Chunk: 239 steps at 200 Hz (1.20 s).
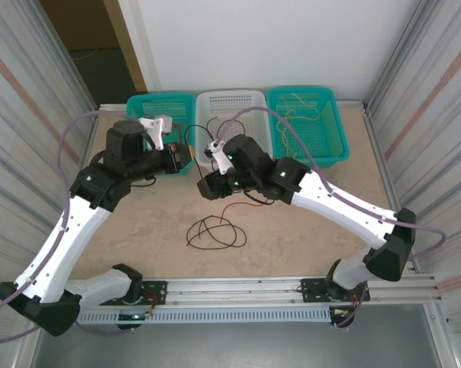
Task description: Untangle the cables
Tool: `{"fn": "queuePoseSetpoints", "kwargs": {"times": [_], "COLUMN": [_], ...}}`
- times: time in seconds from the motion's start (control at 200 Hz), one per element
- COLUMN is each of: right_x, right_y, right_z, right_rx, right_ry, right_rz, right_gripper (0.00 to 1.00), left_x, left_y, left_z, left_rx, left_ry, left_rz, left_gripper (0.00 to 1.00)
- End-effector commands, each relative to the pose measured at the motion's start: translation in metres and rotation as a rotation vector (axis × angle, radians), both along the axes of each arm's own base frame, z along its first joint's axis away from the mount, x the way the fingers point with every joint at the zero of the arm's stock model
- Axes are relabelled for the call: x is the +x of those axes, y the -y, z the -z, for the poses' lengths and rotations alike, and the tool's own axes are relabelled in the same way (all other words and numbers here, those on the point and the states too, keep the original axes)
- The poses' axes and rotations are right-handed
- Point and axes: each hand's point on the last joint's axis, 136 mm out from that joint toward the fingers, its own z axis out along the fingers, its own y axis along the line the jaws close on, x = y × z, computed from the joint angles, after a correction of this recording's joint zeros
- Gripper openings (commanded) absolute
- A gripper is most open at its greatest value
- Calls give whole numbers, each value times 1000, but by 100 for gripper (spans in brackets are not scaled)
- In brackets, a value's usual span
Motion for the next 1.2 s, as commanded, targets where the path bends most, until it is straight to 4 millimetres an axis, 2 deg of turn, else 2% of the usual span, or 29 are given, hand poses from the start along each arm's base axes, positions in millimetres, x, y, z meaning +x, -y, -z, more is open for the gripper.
{"fn": "queuePoseSetpoints", "kwargs": {"times": [0.0,0.135,0.336,0.426,0.536,0.631,0.817,0.907,0.987,1.032,1.042,1.047,1.077,1.107,1.142,1.192], "right_x": [-2,-2,-3,-2,0,7,22,34,45,51,52,53,58,63,69,79], "right_y": [-10,-14,-14,-12,-8,-1,12,17,21,22,23,23,25,26,29,32], "right_z": [-16,-5,5,5,-4,-16,-44,-51,-52,-52,-52,-52,-53,-54,-58,-64], "right_rx": [31,12,1,1,31,94,321,377,370,357,352,351,337,323,306,289], "right_ry": [8,-19,-41,-37,-13,-8,-57,-70,-63,-55,-53,-51,-40,-29,-10,17], "right_rz": [-22,-29,-27,-21,3,41,93,122,146,152,154,155,162,172,179,189], "right_gripper": [49,36,33,22,5,0,0,0,0,0,0,0,0,0,0,0], "left_x": [-8,-7,-4,-2,0,5,11,13,14,14,14,14,14,14,14,15], "left_y": [-5,-9,-17,-20,-26,-34,-40,-40,-39,-41,-42,-42,-43,-42,-42,-40], "left_z": [-15,-20,-27,-25,-20,-9,18,21,16,13,12,11,9,5,2,-2], "left_rx": [-41,-73,-132,-128,-132,-157,-406,-524,-544,-518,-513,-510,-488,-469,-445,-414], "left_ry": [13,23,29,22,7,-25,-85,-83,-55,-39,-36,-33,-22,-7,3,14], "left_rz": [-2,-16,-40,-54,-84,-140,-242,-257,-247,-253,-254,-254,-254,-247,-237,-221], "left_gripper": [0,0,0,0,0,0,0,0,0,17,27,27,42,54,62,66]}}
